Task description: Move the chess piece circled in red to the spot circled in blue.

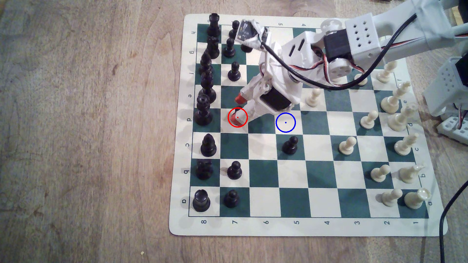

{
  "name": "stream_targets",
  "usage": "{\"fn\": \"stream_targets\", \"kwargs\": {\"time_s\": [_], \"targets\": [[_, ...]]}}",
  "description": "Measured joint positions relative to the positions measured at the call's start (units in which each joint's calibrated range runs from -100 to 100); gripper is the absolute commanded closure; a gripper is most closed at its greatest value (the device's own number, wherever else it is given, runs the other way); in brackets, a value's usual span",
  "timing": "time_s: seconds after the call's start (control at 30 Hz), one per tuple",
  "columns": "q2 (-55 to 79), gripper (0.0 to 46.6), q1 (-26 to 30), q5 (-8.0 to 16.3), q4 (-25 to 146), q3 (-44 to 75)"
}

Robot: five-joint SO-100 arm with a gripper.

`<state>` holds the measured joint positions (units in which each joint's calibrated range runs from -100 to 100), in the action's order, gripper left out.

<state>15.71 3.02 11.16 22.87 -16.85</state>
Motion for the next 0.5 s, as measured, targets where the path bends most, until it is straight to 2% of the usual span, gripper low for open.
{"fn": "stream_targets", "kwargs": {"time_s": [0.5], "targets": [[0.42,31.3,0.66,0.59,-0.32,0.81]]}}
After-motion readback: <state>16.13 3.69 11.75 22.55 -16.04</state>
